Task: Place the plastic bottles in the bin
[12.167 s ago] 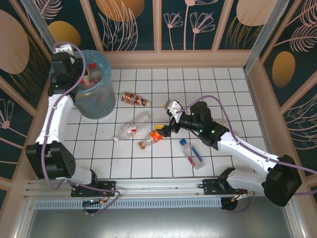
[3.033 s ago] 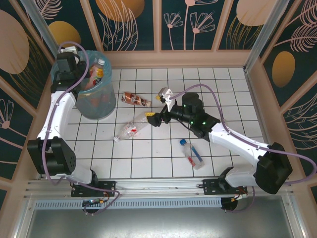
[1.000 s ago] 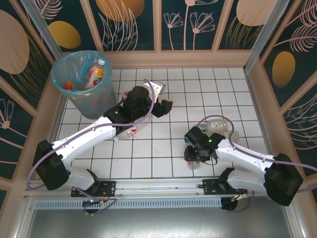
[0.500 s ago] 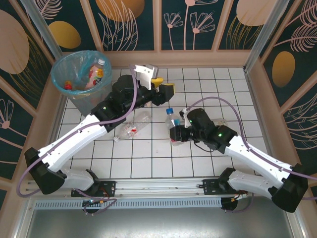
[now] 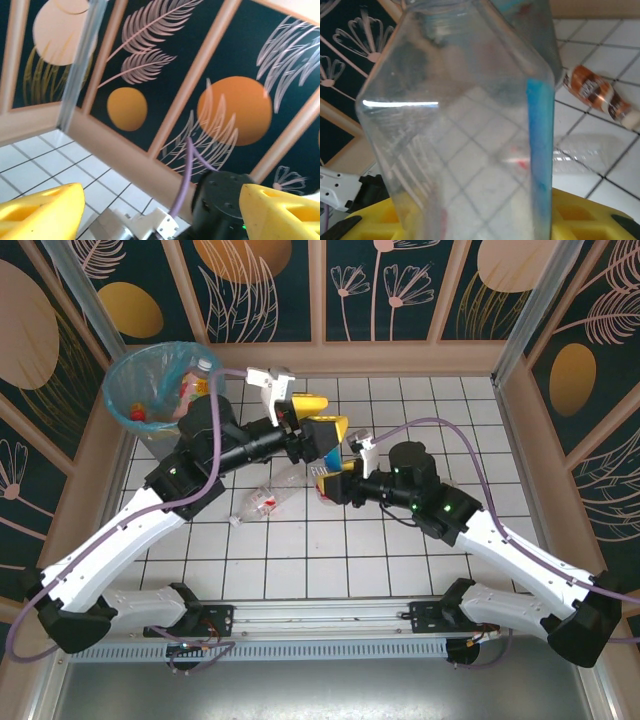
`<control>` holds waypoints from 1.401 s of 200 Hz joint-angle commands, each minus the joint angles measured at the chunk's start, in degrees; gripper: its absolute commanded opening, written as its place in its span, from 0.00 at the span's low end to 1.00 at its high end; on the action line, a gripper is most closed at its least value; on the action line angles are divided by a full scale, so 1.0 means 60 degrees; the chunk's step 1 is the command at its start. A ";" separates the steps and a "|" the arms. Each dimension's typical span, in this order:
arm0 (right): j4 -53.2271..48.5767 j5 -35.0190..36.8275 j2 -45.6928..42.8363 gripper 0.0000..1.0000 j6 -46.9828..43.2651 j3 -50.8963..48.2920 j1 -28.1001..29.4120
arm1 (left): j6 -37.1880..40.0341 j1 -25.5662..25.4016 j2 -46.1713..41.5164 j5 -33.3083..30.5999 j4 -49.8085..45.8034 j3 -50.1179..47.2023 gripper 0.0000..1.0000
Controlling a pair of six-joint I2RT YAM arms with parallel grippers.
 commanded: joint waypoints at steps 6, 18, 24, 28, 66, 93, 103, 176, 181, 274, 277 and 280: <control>0.1214 -0.0661 -0.0356 0.37 -0.0462 -0.0151 0.0069 | -0.0517 0.0004 -0.0299 0.1315 0.1082 -0.0576 0.78; 0.1285 -0.0745 -0.0393 0.37 -0.0485 -0.0126 0.0069 | -0.0570 0.0002 -0.0269 0.1523 0.1033 -0.0595 0.77; 0.1353 -0.0804 -0.0436 0.37 -0.0507 -0.0129 0.0065 | -0.0565 -0.0004 -0.0253 0.1529 0.0932 -0.0570 0.77; 0.1387 -0.0836 -0.0461 0.37 -0.0507 -0.0122 0.0069 | -0.0526 0.0003 -0.0260 0.1507 0.0825 -0.0566 0.77; 0.1698 -0.1084 -0.0822 0.36 -0.0660 -0.0285 0.0098 | -0.0094 0.0010 -0.0601 0.0696 0.0563 -0.0688 0.79; 0.1413 -0.1018 -0.0886 0.36 -0.0755 -0.0228 0.0113 | 0.0115 0.0009 -0.1142 0.0288 0.0934 -0.0719 0.80; 0.1340 -0.1001 -0.0935 0.36 -0.0757 -0.0224 0.0113 | 0.0253 0.0004 -0.1434 -0.0237 0.1084 -0.0816 0.80; 0.2026 -0.1419 -0.1126 0.36 -0.0698 -0.0508 0.0140 | 0.0159 -0.0006 -0.1144 -0.0077 0.0835 -0.1450 0.79; 0.2035 -0.1446 -0.1128 0.36 -0.0698 -0.0529 0.0142 | 0.0107 -0.0001 -0.0989 0.0150 0.0762 -0.1418 0.78; 0.1717 -0.1245 -0.1091 0.41 -0.0860 -0.0592 0.0148 | 0.0528 -0.0003 -0.0357 0.0400 0.0526 -0.1114 0.10; 0.1716 -0.1218 -0.1090 0.43 -0.0864 -0.0598 0.0141 | 0.0519 -0.0013 -0.0400 0.0307 0.0558 -0.1109 0.09; 0.1716 -0.1165 -0.1066 0.46 -0.0859 -0.0611 0.0151 | 0.0518 -0.0004 -0.0429 0.0205 0.0606 -0.1128 0.07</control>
